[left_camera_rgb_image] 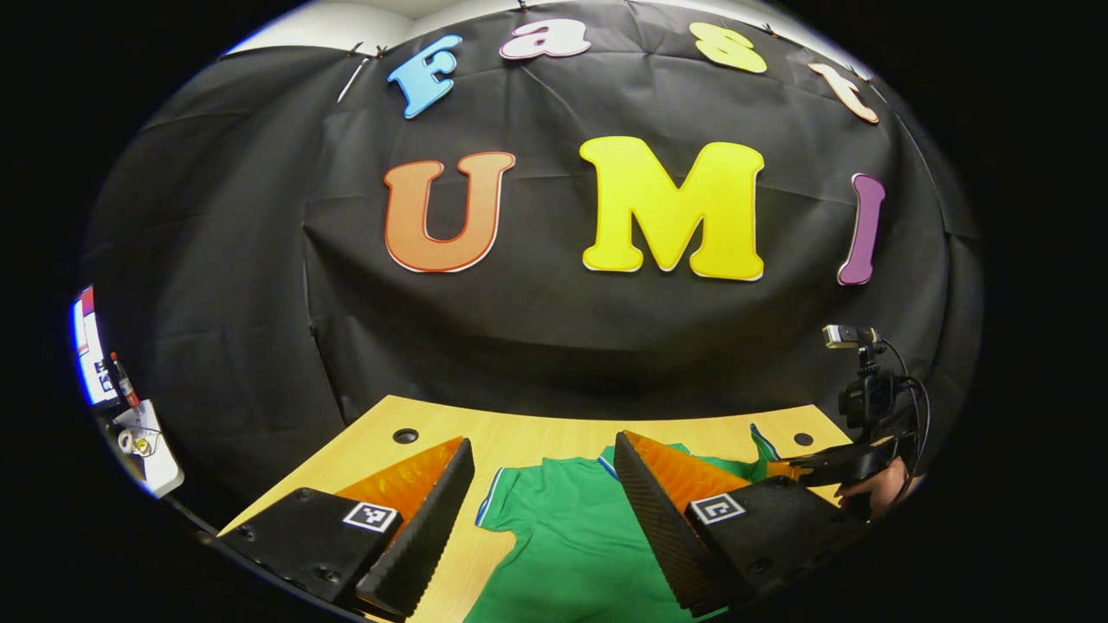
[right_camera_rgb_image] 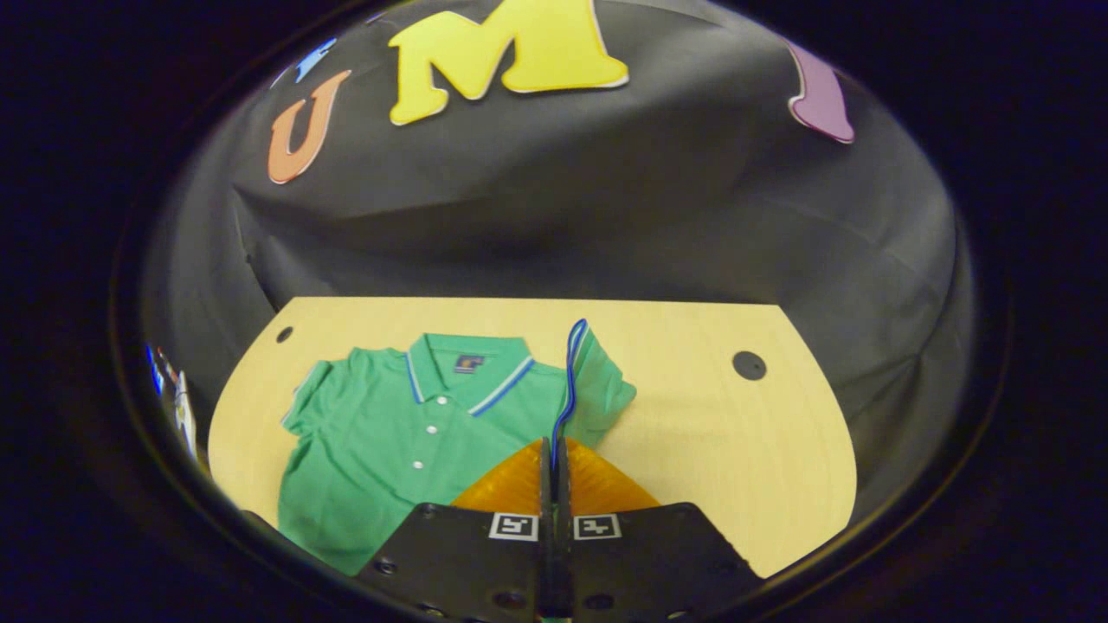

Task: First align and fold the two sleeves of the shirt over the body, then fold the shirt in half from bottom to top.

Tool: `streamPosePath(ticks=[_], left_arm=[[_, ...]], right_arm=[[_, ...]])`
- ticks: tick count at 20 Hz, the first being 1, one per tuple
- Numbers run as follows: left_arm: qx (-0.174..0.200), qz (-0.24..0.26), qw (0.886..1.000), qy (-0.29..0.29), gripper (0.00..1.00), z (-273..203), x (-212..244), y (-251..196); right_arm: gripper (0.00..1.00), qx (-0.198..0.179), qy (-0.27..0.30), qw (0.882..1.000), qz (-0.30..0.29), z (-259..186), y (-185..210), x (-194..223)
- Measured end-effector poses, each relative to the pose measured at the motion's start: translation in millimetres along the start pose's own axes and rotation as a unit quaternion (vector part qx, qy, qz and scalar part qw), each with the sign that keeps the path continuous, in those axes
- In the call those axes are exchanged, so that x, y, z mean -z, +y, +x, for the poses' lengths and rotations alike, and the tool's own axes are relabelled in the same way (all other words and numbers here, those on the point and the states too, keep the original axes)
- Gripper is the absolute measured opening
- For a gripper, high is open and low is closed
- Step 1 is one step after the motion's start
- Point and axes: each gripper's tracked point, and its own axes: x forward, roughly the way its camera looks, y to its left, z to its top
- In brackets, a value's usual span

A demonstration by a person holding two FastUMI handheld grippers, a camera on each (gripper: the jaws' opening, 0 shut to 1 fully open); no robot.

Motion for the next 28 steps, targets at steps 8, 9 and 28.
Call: streamPosePath(ticks=[8,9,28], left_arm=[[-0.041,0.007,0.999,0.002,1.0,-16.2,5.1,54.3],[-0.043,0.004,0.999,0.005,1.0,-16.0,7.5,58.3],[0.061,0.003,0.987,0.149,1.0,98.1,110.4,73.2]], right_arm=[[0.0,-0.024,0.031,0.999,0.006,23.4,79.1,14.8],[0.0,-0.024,0.036,0.999,0.008,27.1,85.5,18.1],[0.96,-0.02,-0.019,1.0,-0.003,-92.4,74.6,-0.2]])
